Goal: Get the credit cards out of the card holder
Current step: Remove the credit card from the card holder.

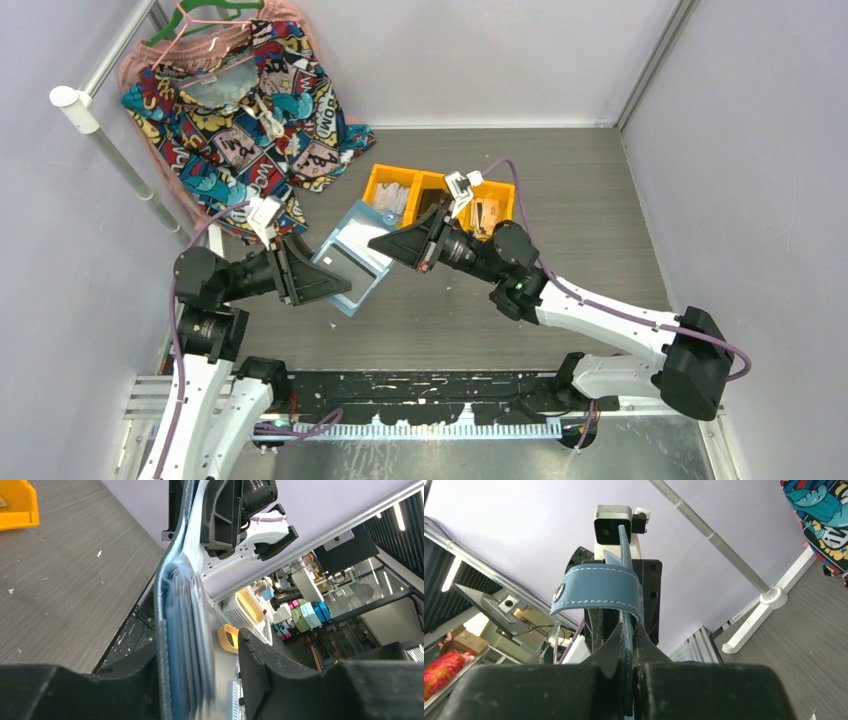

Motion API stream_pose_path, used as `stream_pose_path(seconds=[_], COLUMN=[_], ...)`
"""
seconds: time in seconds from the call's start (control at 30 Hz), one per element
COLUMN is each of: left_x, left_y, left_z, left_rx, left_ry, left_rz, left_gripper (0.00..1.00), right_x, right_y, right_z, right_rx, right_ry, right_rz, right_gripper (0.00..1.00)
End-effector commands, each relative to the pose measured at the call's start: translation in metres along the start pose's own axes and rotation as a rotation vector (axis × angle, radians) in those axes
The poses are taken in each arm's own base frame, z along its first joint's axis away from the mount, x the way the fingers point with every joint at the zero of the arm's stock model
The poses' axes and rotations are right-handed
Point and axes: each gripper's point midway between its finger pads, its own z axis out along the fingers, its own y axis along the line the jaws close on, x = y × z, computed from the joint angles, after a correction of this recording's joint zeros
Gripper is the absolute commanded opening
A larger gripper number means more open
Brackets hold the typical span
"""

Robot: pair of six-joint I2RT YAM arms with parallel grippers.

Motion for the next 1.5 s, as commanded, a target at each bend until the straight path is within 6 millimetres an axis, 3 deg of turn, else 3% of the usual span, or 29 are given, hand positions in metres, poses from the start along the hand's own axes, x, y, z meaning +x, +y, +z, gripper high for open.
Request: stream_pose_path(seconds=[0.0, 0.17, 0.27, 0.37, 0.43, 0.5, 0.6, 0.67, 0.77, 0.83, 0.93, 1.03, 1.2, 1.47], left_x=[0.002, 0.001, 0.0, 0.001, 0.002, 0.003, 0.004, 0.006, 0.011, 0.012, 0.013, 0.007, 0.007, 0.013], left_y=[-0.015, -0.013, -0.005, 0.009, 0.024, 0.041, 0.062, 0.074, 0.096, 0.105, 0.112, 0.113, 0.09, 0.064], left_z=[-0.002, -0.001, 0.0, 0.001, 0.0, -0.003, -0.006, -0.011, -0.021, -0.024, -0.022, -0.018, -0.01, -0.007], left_rx=[0.052, 0.046, 0.023, -0.032, -0.108, -0.192, -0.289, -0.353, -0.462, -0.501, -0.506, -0.487, -0.367, -0.241], left_ry=[0.017, 0.01, 0.001, 0.012, 0.017, 0.034, 0.087, 0.127, 0.2, 0.254, 0.306, 0.303, 0.297, 0.311], left_rz=[0.049, 0.038, 0.028, 0.02, 0.024, 0.045, 0.045, 0.053, 0.083, 0.048, -0.026, -0.008, -0.001, -0.014], left_gripper=[0.43, 0.41, 0.29, 0.16, 0.08, 0.01, 0.0, 0.0, 0.0, 0.0, 0.0, 0.0, 0.0, 0.0], right_x=[-0.039, -0.032, -0.019, -0.015, -0.015, -0.021, -0.037, -0.052, -0.067, -0.061, -0.032, 0.004, 0.034, 0.049], right_y=[0.039, 0.035, 0.031, 0.011, -0.005, -0.022, -0.045, -0.051, -0.039, -0.026, -0.01, -0.007, -0.02, -0.05], right_z=[-0.01, -0.013, -0.012, -0.018, -0.022, -0.025, -0.031, -0.036, -0.037, -0.028, -0.007, 0.01, 0.017, 0.007], right_rx=[-0.113, -0.103, -0.077, 0.009, 0.097, 0.205, 0.371, 0.448, 0.465, 0.42, 0.309, 0.207, 0.17, 0.233], right_ry=[-0.202, -0.205, -0.175, -0.181, -0.188, -0.204, -0.225, -0.237, -0.228, -0.156, 0.024, 0.192, 0.3, 0.331], right_rz=[-0.026, -0.02, -0.026, -0.01, 0.001, -0.003, -0.036, -0.072, -0.126, -0.138, -0.091, 0.001, 0.07, 0.115], right_gripper=[0.01, 0.01, 0.01, 0.03, 0.15, 0.38, 0.6, 0.68, 0.65, 0.6, 0.56, 0.51, 0.48, 0.47])
